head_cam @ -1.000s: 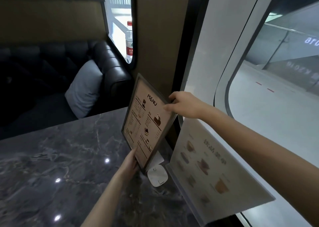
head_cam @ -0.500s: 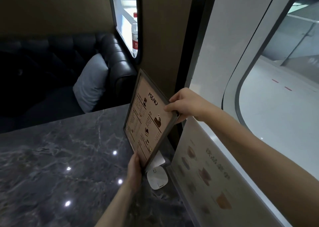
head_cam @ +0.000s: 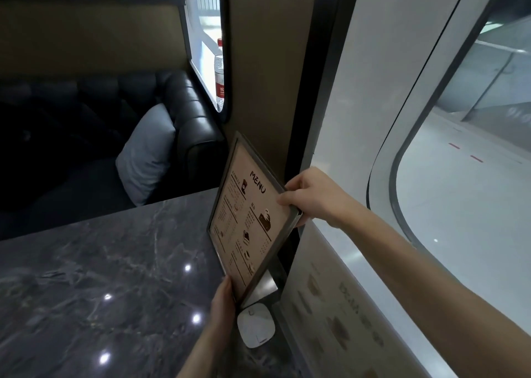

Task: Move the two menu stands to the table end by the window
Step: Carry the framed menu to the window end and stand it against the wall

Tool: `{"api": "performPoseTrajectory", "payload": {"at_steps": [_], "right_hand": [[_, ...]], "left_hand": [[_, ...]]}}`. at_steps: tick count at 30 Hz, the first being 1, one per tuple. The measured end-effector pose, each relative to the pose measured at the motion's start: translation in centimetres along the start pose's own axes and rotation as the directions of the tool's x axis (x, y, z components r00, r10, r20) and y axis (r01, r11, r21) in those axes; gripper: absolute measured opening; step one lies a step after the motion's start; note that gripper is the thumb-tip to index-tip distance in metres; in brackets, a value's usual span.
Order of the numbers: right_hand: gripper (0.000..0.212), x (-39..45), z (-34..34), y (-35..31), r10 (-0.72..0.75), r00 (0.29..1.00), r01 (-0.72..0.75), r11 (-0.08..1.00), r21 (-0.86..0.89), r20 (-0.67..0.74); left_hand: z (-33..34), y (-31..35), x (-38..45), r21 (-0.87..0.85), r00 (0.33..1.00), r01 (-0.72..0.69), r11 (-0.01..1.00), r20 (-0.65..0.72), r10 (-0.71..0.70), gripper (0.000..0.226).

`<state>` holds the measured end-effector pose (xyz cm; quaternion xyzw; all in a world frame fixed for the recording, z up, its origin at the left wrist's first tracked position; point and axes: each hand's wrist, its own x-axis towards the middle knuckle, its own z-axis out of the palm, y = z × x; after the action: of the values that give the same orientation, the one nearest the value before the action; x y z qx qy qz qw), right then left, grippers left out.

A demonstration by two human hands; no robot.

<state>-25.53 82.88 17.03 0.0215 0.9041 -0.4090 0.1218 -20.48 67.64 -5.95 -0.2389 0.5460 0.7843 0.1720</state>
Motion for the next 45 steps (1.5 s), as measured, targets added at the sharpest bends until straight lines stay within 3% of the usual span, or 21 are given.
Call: {"api": "performPoseTrajectory", "payload": {"at_steps": [4,14,17,24,38,42,45], "right_hand": [[0.015,0.1,-0.6,0.2,0.018,1.0,-0.018,1.0,0.01,0.005],[0.013,-0.1,-1.8,1.2,0.037,0.999,-0.037,0.996,0.083,0.003],[0.012,-0.2,-2.2,1.4,0.044,0.999,-0.044,0.995,0.091,-0.006],[0.018,-0.1,-2.7,1.8,0.048,0.999,-0.049,0.995,0.087,0.004],[0.021,0.0,-2.9,2.1,0.046,0.999,-0.047,0.995,0.089,0.008],[0.013,-0.3,-2.7,2.3,0.043,0.999,-0.042,0.997,0.07,-0.009],[0.021,-0.9,-2.4,2.5,0.043,0.999,-0.042,0.999,0.029,-0.03]], "left_hand": [[0.6,0.0,0.7,-0.167,0.998,0.061,0.984,0.04,-0.055,0.045],[1.8,-0.2,1.1,-0.037,0.996,0.078,0.996,0.052,-0.076,0.047],[2.6,0.3,0.6,0.03,0.998,-0.003,1.0,0.065,0.001,0.046],[3.2,0.3,0.4,-0.048,0.982,0.058,0.997,0.18,-0.049,0.033],[3.0,0.3,0.3,0.048,0.982,-0.01,0.999,0.191,0.0,0.035],[2.5,0.3,0.2,0.13,0.985,0.014,0.991,0.166,-0.035,0.037],[2.1,0.2,0.3,0.399,0.996,-0.081,0.913,0.07,0.057,0.04]]}}
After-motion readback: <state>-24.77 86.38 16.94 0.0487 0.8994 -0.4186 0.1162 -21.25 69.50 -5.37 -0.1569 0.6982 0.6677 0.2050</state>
